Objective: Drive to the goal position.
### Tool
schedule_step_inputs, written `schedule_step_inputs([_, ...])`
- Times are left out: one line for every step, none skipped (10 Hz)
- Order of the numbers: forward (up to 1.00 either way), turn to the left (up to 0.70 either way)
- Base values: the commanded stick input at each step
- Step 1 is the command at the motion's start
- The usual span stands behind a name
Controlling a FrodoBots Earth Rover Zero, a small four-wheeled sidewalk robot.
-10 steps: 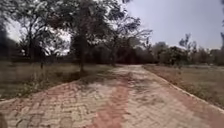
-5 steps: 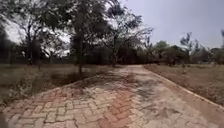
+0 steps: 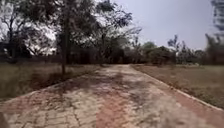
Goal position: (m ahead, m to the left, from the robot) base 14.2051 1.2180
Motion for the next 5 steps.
schedule_step_inputs([0.70,0.00])
schedule_step_inputs([0.70,0.00])
schedule_step_inputs([0.70,0.00])
schedule_step_inputs([0.70,0.00])
schedule_step_inputs([0.70,0.00])
